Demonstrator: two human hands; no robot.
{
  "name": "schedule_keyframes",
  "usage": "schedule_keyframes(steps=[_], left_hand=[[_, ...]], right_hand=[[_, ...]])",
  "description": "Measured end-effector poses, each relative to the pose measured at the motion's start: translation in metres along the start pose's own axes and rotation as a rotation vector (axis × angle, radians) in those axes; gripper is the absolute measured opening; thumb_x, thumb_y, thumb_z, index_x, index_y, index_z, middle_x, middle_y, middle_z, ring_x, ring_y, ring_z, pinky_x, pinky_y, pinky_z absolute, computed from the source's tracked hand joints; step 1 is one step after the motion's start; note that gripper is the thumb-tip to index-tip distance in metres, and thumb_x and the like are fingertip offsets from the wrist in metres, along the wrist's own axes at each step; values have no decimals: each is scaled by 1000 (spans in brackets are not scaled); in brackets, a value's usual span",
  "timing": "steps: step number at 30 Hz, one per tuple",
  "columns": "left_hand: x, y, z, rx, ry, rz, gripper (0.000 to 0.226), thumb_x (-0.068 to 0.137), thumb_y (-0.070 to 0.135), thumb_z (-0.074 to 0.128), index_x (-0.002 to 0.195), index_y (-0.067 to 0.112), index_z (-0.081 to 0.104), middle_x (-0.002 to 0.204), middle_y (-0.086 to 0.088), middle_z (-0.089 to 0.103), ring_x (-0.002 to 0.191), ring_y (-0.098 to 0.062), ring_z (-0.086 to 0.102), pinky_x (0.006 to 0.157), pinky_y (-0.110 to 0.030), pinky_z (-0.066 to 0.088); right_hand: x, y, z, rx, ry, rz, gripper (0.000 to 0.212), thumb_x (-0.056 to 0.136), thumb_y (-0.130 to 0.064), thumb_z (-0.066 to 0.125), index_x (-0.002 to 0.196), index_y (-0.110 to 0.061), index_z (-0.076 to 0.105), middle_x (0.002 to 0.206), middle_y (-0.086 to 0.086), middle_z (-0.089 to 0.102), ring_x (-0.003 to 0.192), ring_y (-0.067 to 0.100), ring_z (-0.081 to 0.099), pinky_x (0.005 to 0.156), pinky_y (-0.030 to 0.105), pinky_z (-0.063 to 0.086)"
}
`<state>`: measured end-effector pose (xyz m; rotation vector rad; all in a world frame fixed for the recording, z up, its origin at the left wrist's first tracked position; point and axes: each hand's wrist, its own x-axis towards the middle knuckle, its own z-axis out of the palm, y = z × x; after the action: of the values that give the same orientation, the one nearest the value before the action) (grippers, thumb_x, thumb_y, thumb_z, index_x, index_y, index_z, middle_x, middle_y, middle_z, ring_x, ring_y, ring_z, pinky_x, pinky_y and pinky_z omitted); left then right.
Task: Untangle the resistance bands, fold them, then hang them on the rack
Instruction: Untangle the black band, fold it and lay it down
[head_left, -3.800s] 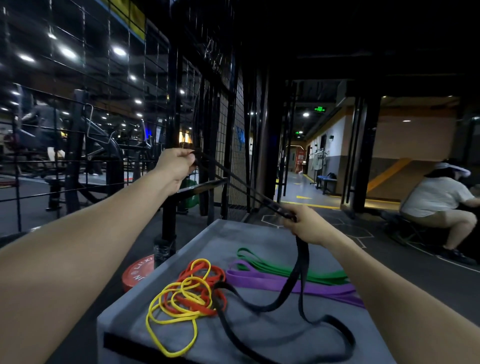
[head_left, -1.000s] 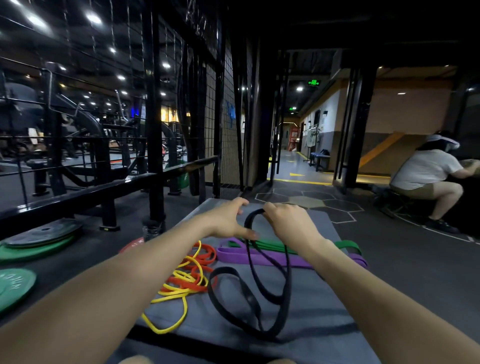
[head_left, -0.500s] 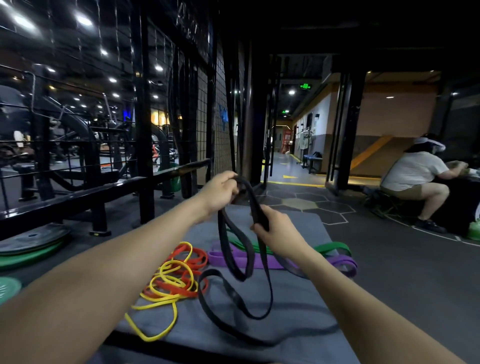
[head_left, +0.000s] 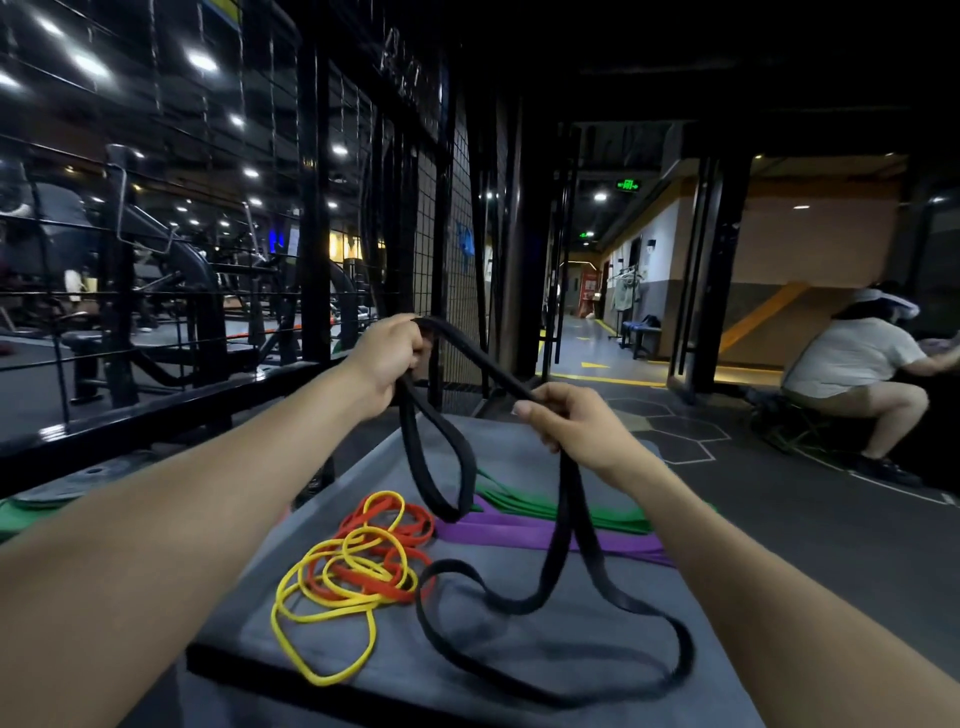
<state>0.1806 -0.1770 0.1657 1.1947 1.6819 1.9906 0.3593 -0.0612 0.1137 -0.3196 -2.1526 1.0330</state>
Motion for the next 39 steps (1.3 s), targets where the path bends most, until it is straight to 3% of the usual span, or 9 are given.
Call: schedule_keyframes(steps=[9, 15, 18, 21, 25, 29, 32, 35, 39], left_hand=[[0, -8, -3, -112, 76, -86, 29, 81, -7, 31, 70, 12, 49, 64, -1, 39, 49, -11, 27, 50, -25, 24], [-3, -15, -4, -188, 94, -143, 31, 82, -8, 28, 69, 14, 45, 62, 0, 36, 33, -3, 28, 47, -22, 24], [-3, -16, -6, -177, 92, -145, 30, 82, -9, 28, 69, 14, 43, 63, 0, 37, 32, -2, 29, 45, -21, 25], [-3, -18, -8, -157, 82, -163, 30, 82, -8, 27, 69, 14, 42, 63, 0, 37, 31, -2, 29, 43, -20, 25], [-4, -25, -11, -157, 73, -200, 28, 83, -7, 28, 69, 15, 41, 63, 0, 37, 30, -2, 28, 47, -22, 24], [-9, -37, -9, -137, 49, -257, 28, 84, -7, 29, 71, 14, 43, 62, 0, 39, 33, -3, 30, 45, -21, 27], [-16, -49, -9, 92, -77, -303, 27, 86, -7, 35, 70, 12, 48, 66, -4, 44, 48, -12, 41, 50, -22, 34], [-24, -55, -5, 675, -403, -279, 9, 88, 7, 53, 96, 10, 52, 92, -6, 52, 85, -20, 50, 76, -30, 40], [-32, -26, 32, 474, -482, -76, 45, 87, 13, 62, 127, 12, 45, 117, -1, 51, 111, -13, 48, 95, -27, 38]], right_hand=[[-12, 5, -39, -29, -9, 145, 34, 90, -23, 60, 61, -13, 44, 52, 1, 44, 43, 13, 39, 45, 20, 34], [-17, 2, -38, 6, -36, 92, 33, 100, -22, 38, 89, 4, 54, 58, 1, 52, 44, 9, 45, 49, 25, 38], [-16, -2, -34, -121, -5, 30, 26, 101, -14, 34, 85, -9, 53, 61, 0, 50, 42, 4, 44, 48, 23, 38], [-13, -2, -35, -190, -13, 51, 24, 101, -15, 34, 112, -21, 54, 64, 0, 43, 47, 7, 38, 47, 18, 32], [-17, -1, -38, -156, -84, 143, 32, 101, -31, 31, 79, -11, 44, 63, 0, 30, 53, 12, 26, 53, 25, 24], [-13, 0, -40, -15, 1, 159, 30, 101, -19, 34, 81, -13, 55, 63, 2, 33, 51, 11, 27, 51, 24, 23], [-10, 0, -46, 75, 32, 158, 28, 98, -4, 38, 93, -15, 64, 60, -1, 37, 49, 8, 30, 52, 22, 24], [-10, -3, -54, 85, 40, 139, 24, 95, 0, 41, 106, -5, 62, 51, -7, 43, 45, 3, 33, 48, 16, 26], [-11, -13, -45, -16, -71, 103, 21, 93, 1, 46, 101, -7, 64, 50, -7, 43, 50, 8, 31, 51, 23, 21]])
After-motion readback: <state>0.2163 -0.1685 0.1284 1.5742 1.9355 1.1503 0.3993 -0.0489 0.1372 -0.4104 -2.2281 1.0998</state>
